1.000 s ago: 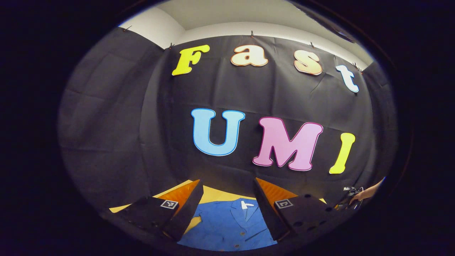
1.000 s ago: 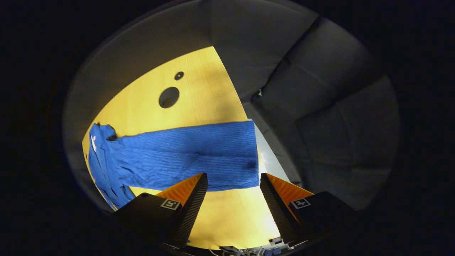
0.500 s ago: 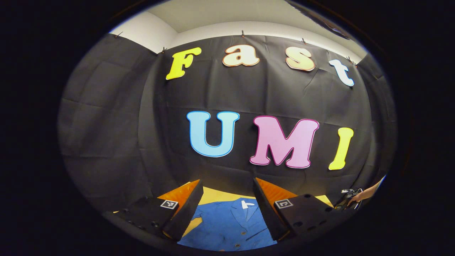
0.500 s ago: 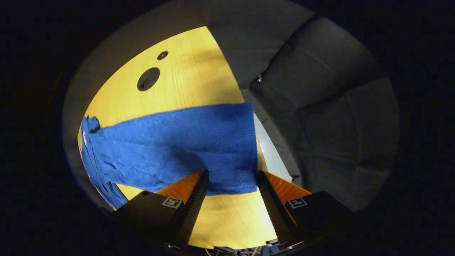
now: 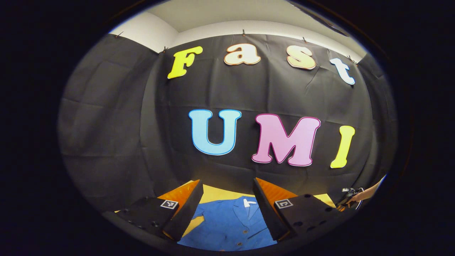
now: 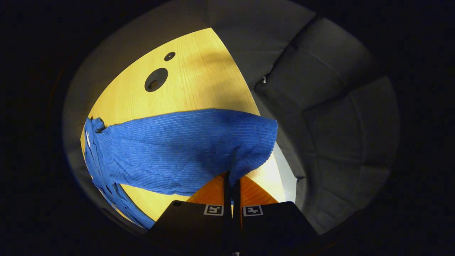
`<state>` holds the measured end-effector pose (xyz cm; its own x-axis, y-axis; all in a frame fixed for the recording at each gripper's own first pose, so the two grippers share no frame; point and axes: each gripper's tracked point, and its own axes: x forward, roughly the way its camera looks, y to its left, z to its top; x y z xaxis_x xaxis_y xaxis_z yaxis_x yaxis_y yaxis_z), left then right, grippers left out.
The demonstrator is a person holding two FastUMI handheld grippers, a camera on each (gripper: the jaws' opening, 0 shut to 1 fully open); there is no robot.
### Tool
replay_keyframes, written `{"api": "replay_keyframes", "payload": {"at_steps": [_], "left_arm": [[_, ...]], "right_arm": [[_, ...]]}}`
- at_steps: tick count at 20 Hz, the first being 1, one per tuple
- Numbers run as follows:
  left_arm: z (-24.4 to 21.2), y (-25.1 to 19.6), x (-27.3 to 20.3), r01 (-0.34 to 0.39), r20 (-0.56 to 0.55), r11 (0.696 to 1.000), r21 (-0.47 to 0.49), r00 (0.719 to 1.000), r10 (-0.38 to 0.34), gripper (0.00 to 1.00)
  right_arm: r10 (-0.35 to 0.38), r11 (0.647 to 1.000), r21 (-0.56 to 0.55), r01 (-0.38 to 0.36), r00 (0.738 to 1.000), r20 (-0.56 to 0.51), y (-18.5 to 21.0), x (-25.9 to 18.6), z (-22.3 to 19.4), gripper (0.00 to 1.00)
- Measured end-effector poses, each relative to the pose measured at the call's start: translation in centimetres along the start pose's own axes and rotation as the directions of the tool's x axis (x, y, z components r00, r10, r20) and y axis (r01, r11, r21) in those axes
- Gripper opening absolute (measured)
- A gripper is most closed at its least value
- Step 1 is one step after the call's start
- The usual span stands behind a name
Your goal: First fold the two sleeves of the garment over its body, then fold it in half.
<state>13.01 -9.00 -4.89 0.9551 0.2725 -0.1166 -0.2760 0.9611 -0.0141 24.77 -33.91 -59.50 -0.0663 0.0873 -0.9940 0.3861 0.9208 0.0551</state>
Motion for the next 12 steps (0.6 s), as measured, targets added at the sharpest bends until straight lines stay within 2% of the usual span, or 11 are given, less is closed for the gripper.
{"api": "replay_keyframes", "payload": {"at_steps": [3,6,10,12], "left_arm": [[0.1,0.4,-0.4,0.008,0.008,1.000,0.014,1.000,-0.008,0.81],[-0.3,1.2,-0.7,0.014,-0.004,1.000,0.012,1.000,-0.014,0.81],[-0.7,2.0,-1.1,0.048,-0.009,0.998,-0.031,0.999,-0.048,0.81],[-0.8,2.8,-1.5,0.077,-0.004,0.996,-0.043,0.997,-0.078,0.81]], "right_arm": [[0.036,0.999,0.022,-0.036,0.999,0.027,1.0,-0.3,-0.2,0.05],[0.027,0.999,-0.037,-0.024,0.998,0.063,1.6,-1.7,-0.2,0.05],[0.082,0.996,-0.031,-0.078,0.988,0.130,4.7,-5.8,0.6,0.05],[0.117,0.993,-0.022,-0.115,0.975,0.186,6.6,-8.7,1.1,0.05]]}}
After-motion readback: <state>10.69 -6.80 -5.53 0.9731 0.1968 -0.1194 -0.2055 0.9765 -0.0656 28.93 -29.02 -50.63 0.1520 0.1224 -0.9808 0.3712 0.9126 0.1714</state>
